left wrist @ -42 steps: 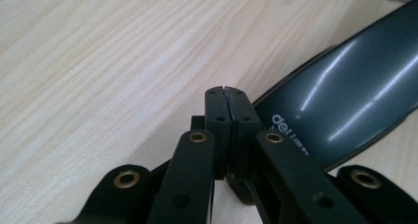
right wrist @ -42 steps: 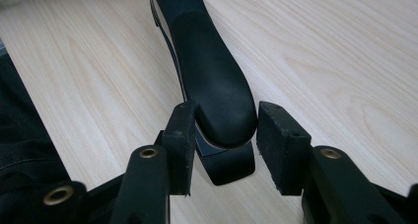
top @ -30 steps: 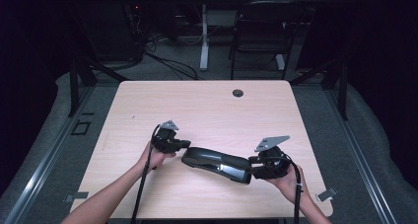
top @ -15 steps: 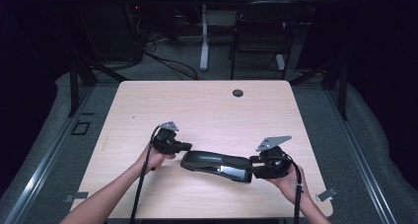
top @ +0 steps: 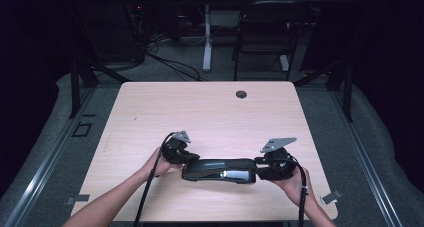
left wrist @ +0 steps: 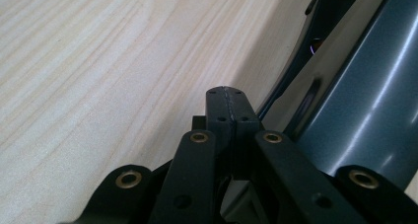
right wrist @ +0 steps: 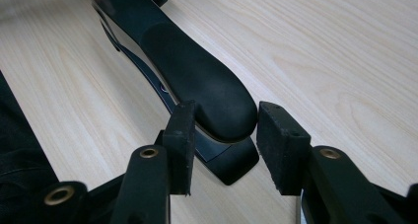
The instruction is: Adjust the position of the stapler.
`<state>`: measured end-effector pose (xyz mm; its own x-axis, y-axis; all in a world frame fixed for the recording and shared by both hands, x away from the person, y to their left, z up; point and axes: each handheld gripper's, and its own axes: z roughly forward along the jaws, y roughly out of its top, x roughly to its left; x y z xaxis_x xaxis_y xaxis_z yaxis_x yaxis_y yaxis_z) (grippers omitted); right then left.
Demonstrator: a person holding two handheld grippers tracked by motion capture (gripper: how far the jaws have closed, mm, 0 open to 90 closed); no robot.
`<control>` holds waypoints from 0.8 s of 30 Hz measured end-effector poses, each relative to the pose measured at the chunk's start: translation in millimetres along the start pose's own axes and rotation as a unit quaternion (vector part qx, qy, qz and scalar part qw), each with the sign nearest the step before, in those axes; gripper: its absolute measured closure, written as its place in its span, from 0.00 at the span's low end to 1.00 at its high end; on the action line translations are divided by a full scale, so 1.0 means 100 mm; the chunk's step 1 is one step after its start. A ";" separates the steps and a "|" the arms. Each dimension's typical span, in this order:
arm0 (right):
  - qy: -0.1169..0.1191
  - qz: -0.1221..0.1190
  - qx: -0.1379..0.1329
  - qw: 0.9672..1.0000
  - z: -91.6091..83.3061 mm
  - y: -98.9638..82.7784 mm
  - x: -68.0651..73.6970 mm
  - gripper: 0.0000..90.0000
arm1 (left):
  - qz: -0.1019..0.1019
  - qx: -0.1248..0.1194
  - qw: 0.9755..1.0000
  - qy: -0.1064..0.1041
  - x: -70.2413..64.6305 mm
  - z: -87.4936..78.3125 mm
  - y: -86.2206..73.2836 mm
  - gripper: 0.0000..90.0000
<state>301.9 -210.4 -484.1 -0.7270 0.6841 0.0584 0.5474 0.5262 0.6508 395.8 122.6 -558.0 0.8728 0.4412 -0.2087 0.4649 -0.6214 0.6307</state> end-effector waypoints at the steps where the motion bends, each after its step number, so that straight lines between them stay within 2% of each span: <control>1: 0.000 -0.002 0.002 1.000 0.00 0.00 0.00 0.66 | 0.000 -0.002 1.000 0.000 0.00 -0.01 0.00 0.98; 10: -0.017 -0.012 -0.001 1.000 0.00 0.02 0.03 0.67 | -0.015 -0.009 1.000 -0.009 0.01 -0.03 -0.01 0.99; 16: -0.017 -0.009 -0.005 1.000 0.02 0.02 0.01 0.67 | -0.018 -0.008 1.000 -0.010 0.01 -0.03 -0.02 0.99; 20: -0.012 -0.006 -0.004 1.000 0.01 0.02 0.00 0.67 | -0.019 -0.008 1.000 -0.010 0.01 -0.03 -0.02 0.99; 24: -0.005 -0.002 -0.013 1.000 0.02 0.01 -0.02 0.68 | -0.022 -0.008 1.000 -0.015 0.02 -0.03 -0.02 0.99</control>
<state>304.5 -210.5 -484.9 -0.7244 0.6877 0.0480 0.5337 0.5155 0.6704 395.7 126.6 -557.1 0.8553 0.4486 -0.2593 0.5016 -0.5915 0.6313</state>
